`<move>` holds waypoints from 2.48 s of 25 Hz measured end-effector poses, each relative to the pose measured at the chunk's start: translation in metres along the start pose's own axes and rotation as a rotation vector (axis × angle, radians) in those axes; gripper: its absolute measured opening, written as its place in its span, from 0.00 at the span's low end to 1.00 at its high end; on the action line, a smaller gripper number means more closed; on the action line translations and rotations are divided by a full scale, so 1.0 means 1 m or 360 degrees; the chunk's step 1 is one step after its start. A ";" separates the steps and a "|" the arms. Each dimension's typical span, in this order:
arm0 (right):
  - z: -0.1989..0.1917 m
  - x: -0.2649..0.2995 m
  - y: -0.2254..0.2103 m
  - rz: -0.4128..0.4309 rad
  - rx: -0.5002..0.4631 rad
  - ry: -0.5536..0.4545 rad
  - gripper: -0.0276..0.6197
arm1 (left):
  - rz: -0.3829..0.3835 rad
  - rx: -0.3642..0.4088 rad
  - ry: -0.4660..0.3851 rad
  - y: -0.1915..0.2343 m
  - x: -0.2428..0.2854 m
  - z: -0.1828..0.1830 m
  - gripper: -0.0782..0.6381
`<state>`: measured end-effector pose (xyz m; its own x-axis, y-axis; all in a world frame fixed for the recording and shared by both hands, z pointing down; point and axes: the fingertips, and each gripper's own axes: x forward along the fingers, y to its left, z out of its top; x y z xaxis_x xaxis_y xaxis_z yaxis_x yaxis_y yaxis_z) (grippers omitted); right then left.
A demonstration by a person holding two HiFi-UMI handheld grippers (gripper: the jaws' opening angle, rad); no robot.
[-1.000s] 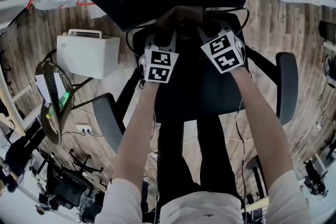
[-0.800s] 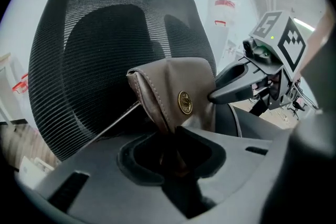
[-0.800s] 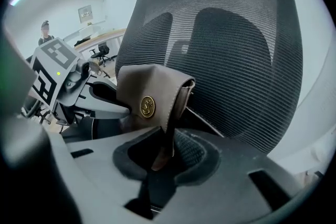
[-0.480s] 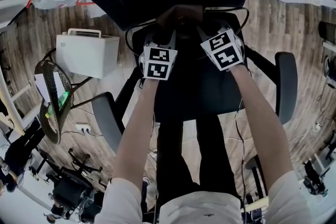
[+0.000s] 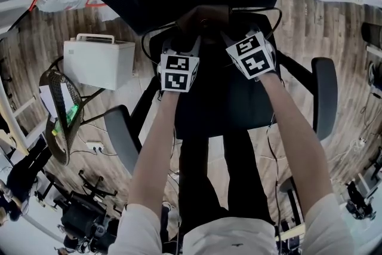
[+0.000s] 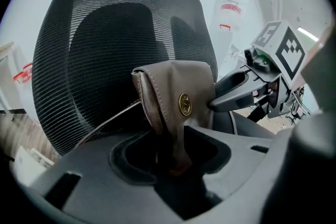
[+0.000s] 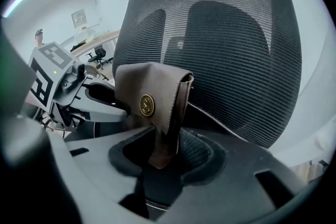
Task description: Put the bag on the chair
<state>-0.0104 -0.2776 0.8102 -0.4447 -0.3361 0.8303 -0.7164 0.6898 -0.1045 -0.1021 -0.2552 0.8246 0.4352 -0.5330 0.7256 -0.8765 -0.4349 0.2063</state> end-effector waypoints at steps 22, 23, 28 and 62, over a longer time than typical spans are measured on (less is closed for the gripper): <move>0.000 -0.041 0.020 -0.0039 -0.0105 0.0039 0.26 | 0.0092 -0.0228 0.0071 -0.007 -0.041 0.006 0.35; 0.002 -0.045 0.022 -0.0034 -0.0102 0.0033 0.26 | 0.0089 -0.0223 0.0069 -0.010 -0.043 0.008 0.35; 0.014 -0.075 0.030 -0.0005 -0.0072 -0.0009 0.25 | 0.0090 -0.0228 0.0051 -0.020 -0.063 0.025 0.35; 0.030 -0.314 0.117 0.0169 0.0098 -0.0450 0.11 | 0.0134 -0.0421 -0.0372 -0.184 -0.273 0.098 0.34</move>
<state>0.0292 -0.1111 0.5211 -0.6444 -0.4355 0.6286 -0.6854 0.6933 -0.2224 -0.0393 -0.1013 0.5243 0.3677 -0.7237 0.5840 -0.9209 -0.1959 0.3370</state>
